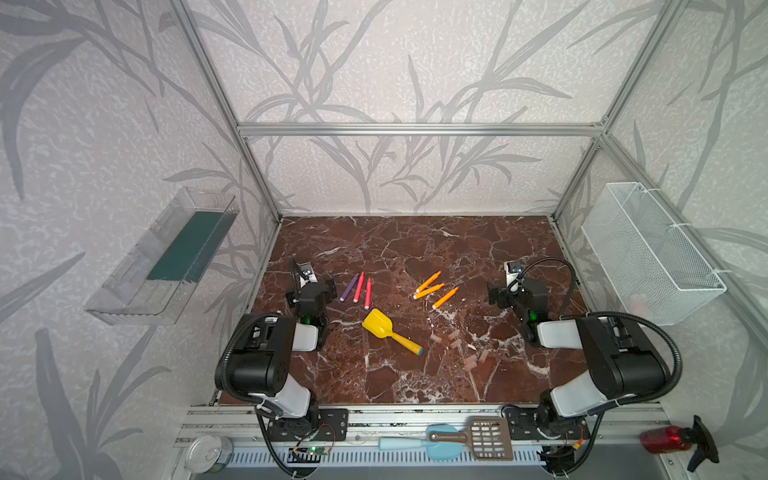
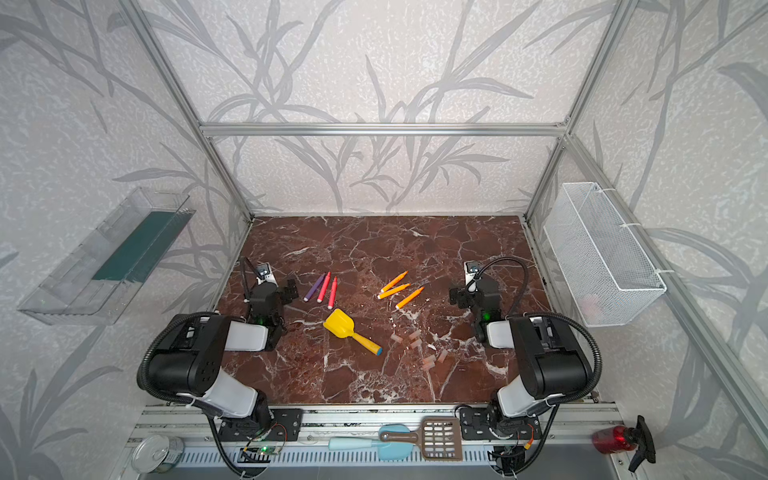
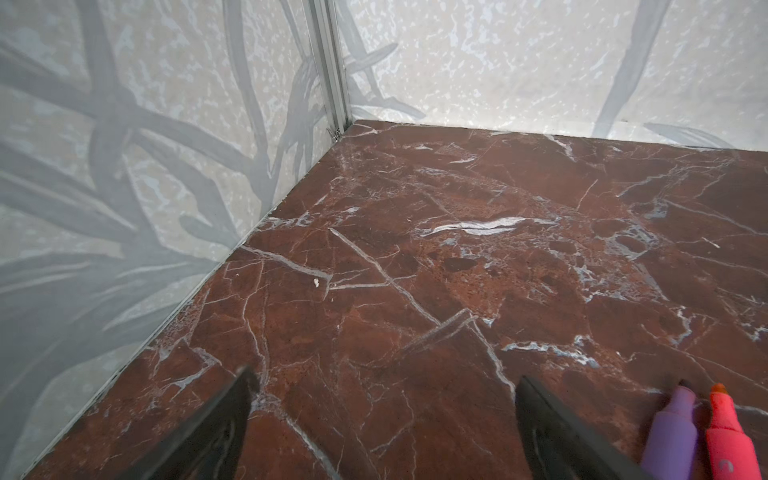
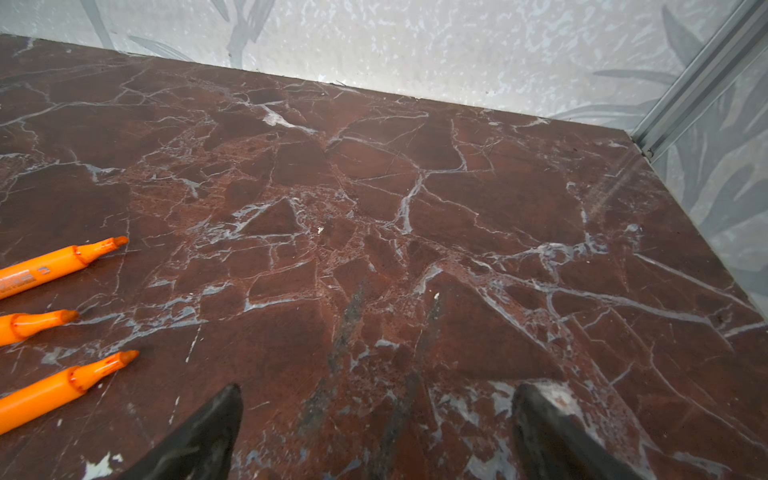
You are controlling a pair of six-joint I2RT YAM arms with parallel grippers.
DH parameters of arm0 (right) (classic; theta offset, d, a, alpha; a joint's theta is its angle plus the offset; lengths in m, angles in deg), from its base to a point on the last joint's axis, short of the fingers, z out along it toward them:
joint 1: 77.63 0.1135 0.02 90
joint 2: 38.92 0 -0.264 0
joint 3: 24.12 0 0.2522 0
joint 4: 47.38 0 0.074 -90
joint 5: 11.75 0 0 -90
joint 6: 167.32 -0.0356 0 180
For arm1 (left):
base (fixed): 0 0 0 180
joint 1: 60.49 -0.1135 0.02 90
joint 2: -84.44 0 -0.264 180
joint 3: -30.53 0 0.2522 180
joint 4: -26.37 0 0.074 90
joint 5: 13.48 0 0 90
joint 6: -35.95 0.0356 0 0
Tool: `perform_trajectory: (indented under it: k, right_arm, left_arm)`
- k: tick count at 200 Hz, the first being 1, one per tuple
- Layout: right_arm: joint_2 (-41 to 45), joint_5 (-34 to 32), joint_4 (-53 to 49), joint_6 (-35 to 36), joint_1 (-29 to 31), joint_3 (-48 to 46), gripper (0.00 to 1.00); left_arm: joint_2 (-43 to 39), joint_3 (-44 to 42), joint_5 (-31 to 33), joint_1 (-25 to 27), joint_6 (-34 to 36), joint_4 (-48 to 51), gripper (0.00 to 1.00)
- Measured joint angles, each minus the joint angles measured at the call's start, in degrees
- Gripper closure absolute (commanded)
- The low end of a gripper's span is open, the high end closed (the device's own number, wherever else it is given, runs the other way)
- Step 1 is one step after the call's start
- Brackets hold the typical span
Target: Insert the pens into the pen caps
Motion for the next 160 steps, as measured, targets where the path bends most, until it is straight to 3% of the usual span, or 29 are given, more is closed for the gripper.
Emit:
perform_trajectory:
  k: [160]
  right_arm:
    - [0.09, -0.66, 0.04, 0.28, 0.11, 0.00, 0.01]
  left_arm:
    - [0.00, 0.00, 0.00, 0.00, 0.02, 0.00, 0.01]
